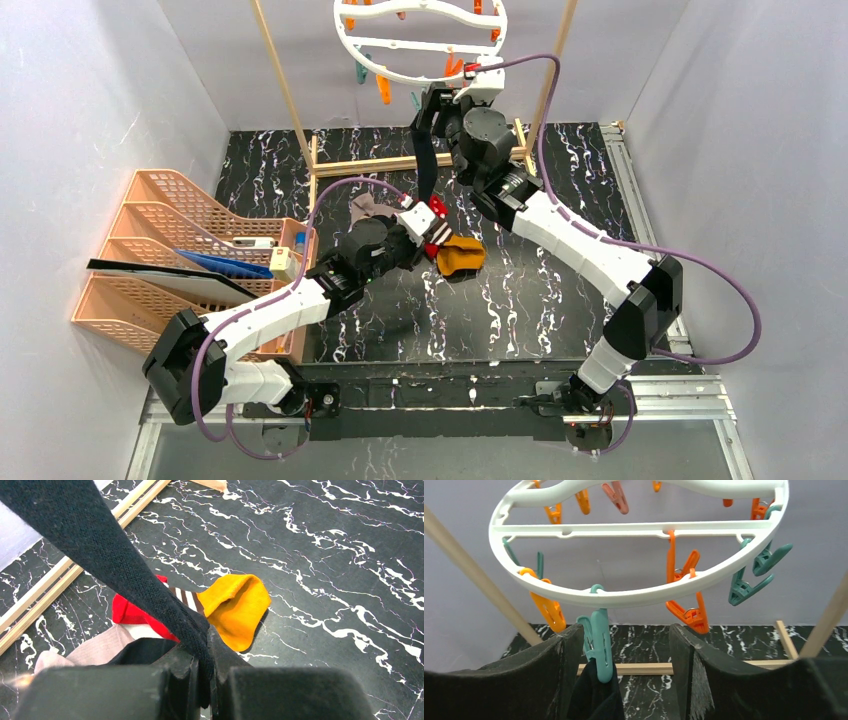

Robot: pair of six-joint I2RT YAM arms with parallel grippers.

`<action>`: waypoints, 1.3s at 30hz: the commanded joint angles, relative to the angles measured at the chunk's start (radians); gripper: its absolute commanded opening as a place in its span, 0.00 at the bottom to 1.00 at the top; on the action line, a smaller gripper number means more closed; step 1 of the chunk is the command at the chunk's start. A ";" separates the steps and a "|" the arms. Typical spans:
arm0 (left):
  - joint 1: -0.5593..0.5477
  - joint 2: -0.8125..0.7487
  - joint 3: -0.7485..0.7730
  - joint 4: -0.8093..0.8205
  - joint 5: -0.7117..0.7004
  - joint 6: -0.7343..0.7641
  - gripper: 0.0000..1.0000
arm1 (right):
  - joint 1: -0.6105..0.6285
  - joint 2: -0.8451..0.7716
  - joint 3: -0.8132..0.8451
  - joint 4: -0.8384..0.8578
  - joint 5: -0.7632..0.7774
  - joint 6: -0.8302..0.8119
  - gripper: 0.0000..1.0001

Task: Remove the socks clipped to the hanger

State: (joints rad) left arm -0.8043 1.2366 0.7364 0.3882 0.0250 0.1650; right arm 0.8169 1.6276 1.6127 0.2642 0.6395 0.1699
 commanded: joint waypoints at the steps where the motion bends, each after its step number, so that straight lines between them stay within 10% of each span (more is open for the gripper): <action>1: -0.019 -0.013 0.020 -0.036 -0.002 0.012 0.00 | 0.038 0.032 0.112 -0.036 0.133 -0.119 0.72; 39: -0.055 -0.048 -0.006 -0.057 -0.093 0.057 0.00 | 0.159 0.304 0.440 -0.064 0.276 -0.412 0.81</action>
State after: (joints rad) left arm -0.8436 1.2156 0.7361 0.3695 -0.0628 0.2092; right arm 0.9718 1.9171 1.9942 0.1585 0.8745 -0.1963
